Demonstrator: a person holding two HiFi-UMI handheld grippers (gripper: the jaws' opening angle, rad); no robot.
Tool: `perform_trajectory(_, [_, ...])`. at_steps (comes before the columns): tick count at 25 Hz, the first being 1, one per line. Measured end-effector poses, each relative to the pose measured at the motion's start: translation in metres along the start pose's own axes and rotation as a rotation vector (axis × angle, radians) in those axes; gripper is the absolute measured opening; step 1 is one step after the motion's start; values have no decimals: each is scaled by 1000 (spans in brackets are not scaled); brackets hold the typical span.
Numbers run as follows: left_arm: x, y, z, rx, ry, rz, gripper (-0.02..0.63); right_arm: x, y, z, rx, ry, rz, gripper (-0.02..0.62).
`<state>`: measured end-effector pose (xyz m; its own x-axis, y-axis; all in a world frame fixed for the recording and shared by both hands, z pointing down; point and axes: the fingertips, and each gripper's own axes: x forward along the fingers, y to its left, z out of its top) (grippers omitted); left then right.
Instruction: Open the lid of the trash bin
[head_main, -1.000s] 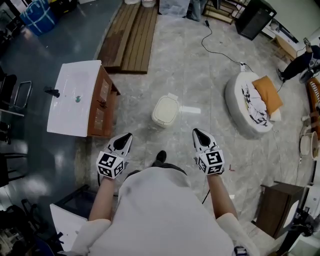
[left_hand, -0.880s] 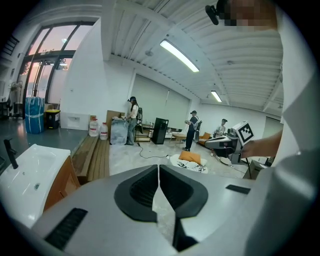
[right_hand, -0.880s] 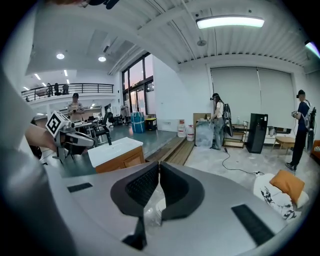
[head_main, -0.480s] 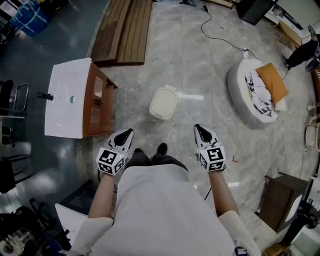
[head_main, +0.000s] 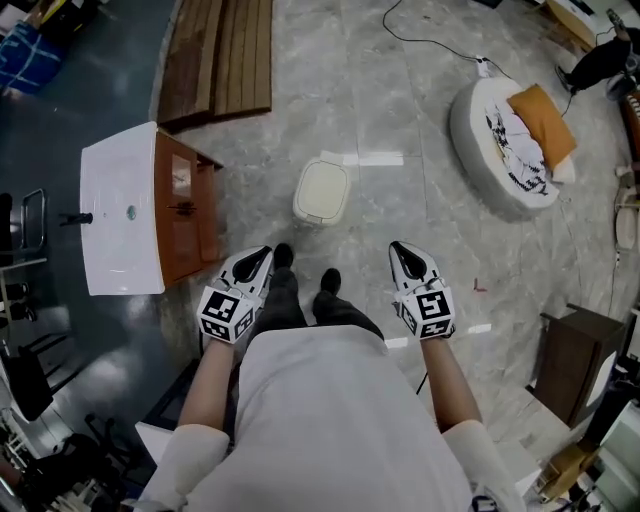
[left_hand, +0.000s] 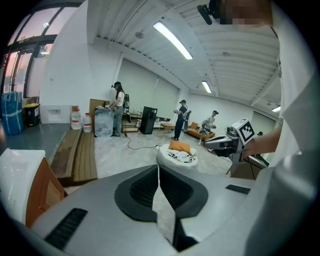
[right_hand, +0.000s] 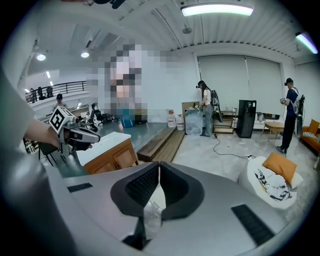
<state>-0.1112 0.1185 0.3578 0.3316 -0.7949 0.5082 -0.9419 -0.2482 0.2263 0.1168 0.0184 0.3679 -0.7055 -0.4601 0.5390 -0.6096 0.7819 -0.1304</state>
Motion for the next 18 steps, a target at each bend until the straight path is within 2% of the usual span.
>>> perform_trajectory(8, [36,28,-4,49,62,-118,25,24,8,-2,58,35,-66,31])
perform_trajectory(18, [80,61,-50,100,171,-227,24,61,18,-54,130,121,-116,31])
